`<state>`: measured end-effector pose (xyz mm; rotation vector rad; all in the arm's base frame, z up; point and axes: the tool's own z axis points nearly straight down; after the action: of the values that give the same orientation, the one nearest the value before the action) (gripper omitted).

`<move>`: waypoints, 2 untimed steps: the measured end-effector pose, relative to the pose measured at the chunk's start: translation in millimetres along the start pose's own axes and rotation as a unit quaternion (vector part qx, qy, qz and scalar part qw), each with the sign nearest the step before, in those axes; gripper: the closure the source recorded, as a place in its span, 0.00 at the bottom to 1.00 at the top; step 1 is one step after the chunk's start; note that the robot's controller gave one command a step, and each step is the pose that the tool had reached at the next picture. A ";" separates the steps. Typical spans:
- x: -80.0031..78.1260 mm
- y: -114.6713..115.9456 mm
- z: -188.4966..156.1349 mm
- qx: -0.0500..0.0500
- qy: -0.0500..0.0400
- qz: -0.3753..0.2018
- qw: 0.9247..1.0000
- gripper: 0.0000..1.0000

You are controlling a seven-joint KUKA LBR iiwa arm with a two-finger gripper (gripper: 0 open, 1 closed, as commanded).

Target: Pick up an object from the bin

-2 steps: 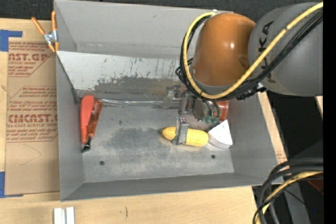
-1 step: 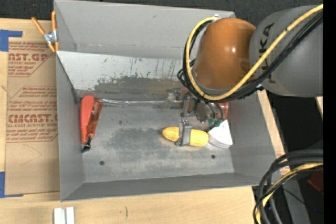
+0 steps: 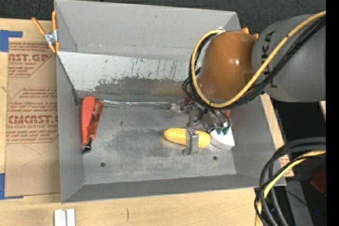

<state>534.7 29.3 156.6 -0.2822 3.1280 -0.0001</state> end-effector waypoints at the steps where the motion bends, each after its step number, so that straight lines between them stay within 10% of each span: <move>1: 20.8 -25.9 23.5 -0.002 -0.003 0.067 0.998 0.00; 2: 27.8 -48.0 37.2 0.000 -0.001 0.034 0.999 0.00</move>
Offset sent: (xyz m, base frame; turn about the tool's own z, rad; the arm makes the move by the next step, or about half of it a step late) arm -0.0197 -0.0588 -0.0407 0.0606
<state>515.9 -22.9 119.4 -0.1762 3.1345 0.0009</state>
